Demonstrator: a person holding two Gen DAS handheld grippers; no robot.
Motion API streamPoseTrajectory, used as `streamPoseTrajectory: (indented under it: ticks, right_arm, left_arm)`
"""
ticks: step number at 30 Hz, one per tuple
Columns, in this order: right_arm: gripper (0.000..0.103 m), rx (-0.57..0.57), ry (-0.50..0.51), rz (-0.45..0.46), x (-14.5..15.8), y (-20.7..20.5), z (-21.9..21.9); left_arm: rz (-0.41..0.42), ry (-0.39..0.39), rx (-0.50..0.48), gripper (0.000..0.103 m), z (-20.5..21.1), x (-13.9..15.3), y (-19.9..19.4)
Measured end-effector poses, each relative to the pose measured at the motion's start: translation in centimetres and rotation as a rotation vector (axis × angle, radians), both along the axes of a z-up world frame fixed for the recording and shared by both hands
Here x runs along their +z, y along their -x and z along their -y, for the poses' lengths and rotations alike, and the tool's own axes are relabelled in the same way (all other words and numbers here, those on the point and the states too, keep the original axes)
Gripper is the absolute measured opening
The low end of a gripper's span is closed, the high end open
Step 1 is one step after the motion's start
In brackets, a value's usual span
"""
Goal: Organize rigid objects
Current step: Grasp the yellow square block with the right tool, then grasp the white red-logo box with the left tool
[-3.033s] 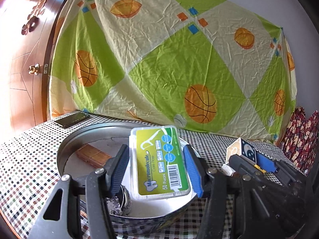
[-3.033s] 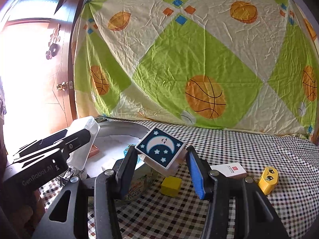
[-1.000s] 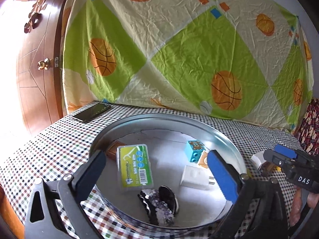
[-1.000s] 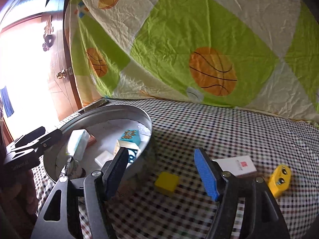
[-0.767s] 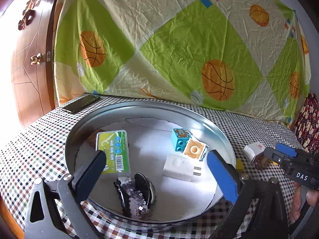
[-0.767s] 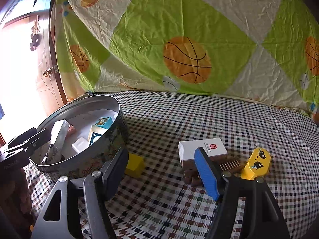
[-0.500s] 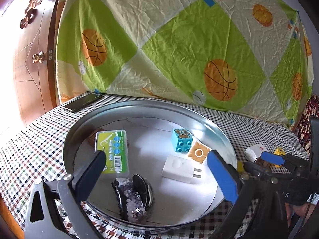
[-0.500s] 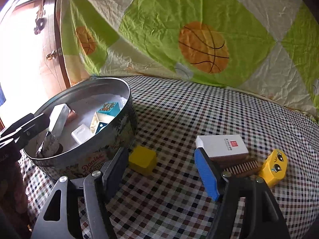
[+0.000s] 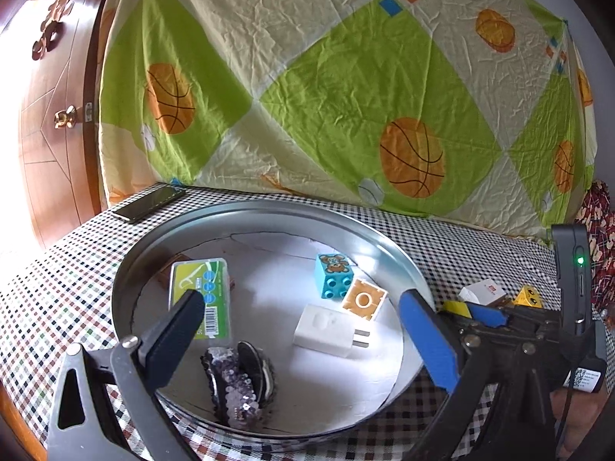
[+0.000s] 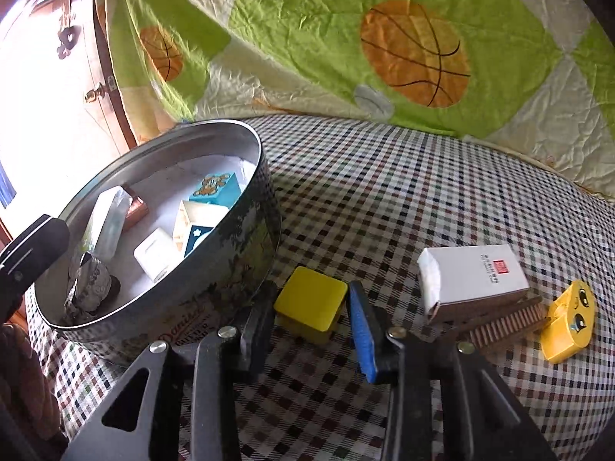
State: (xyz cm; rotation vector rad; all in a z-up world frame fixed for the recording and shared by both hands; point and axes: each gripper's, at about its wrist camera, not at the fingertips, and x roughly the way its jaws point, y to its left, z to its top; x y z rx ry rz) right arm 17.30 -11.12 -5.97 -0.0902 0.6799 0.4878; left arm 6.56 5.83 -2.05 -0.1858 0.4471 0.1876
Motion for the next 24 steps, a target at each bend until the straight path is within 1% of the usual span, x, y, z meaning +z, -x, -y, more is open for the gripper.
streamPoseTrajectory:
  ticks: [4,8,11,13,16,18,20,21,24]
  right_arm:
    - [0.04,-0.12,0.007,0.105,0.9,0.7,3.5]
    - [0.04,-0.269,0.001,0.174,1.8,0.5,8.1]
    - [0.04,-0.35,-0.02,0.166,2.0,-0.2,11.5]
    - [0.04,-0.399,-0.04,0.161,2.2,-0.7,13.5]
    - [0.04,-0.46,-0.036,0.153,2.1,-1.5,15.6]
    - [0.04,-0.478,-0.073,0.117,1.7,-2.0,17.0]
    - [0.04,-0.496,-0.082,0.1,1.3,-2.0,17.9]
    - [0.04,-0.5,-0.088,0.091,1.2,-2.1,18.2]
    - [0.04,-0.507,-0.104,0.089,1.2,-2.0,18.6]
  left_arm:
    - [0.011,-0.027,-0.052,0.103,2.7,1.0,-0.7]
    - [0.002,-0.067,-0.13,0.103,6.7,1.6,-2.3]
    - [-0.016,-0.102,-0.199,0.103,10.1,1.6,-4.0]
    - [-0.05,-0.125,-0.242,0.103,12.2,1.3,-5.5]
    - [-0.111,-0.117,-0.301,0.103,14.9,0.4,-7.9]
    - [-0.137,-0.112,-0.326,0.103,16.1,-0.1,-9.2]
    - [-0.15,-0.111,-0.343,0.103,17.2,-0.5,-10.5]
    - [-0.171,-0.109,-0.356,0.103,17.7,-0.7,-11.3]
    - [-0.224,-0.114,-0.392,0.102,18.7,-1.5,-13.3]
